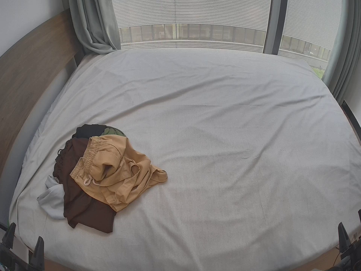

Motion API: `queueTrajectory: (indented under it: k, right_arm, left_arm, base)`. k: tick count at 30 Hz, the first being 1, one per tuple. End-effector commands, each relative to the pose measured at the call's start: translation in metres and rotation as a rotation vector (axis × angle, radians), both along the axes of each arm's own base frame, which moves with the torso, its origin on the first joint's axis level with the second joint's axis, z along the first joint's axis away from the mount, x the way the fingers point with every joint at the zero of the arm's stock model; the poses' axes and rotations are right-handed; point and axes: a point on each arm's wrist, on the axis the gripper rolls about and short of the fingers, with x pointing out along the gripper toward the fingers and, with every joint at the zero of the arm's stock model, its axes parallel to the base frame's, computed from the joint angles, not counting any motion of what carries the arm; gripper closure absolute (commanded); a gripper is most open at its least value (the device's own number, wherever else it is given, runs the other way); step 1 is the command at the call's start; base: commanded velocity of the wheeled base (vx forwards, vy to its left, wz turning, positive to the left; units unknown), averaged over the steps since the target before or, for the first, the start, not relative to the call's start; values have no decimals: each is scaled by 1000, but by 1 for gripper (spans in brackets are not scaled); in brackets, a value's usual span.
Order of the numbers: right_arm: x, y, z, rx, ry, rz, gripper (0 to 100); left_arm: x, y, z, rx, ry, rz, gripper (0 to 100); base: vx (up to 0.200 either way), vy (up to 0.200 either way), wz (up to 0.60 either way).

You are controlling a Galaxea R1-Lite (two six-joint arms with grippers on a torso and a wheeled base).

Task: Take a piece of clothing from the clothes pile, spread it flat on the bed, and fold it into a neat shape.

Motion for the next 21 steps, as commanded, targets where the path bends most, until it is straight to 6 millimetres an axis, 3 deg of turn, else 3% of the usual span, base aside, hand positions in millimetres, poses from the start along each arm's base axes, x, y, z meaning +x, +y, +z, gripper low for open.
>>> queueTrajectory:
  k: [1,4,11,16,21]
  right_arm:
    - [0,0,-5,0,4,0,0]
    - [0,0,-5,0,4,2,0]
    - [0,0,-5,0,4,0,0]
    - [0,0,-5,-2,4,2,0]
    - [0,0,-5,-3,4,3,0]
  left_arm:
    - [-1,0,3,-6,-44,4,0]
    - [-8,-1,46,4,-166,16,0]
    - [11,0,69,-134,-59,-116,0]
    - [46,-4,100,-272,78,-163,0]
    - [76,-8,113,-284,134,-177,0]
  base:
    - [0,0,0]
    - [0,0,0]
    - [0,0,0]
    - [0,0,0]
    - [0,0,0]
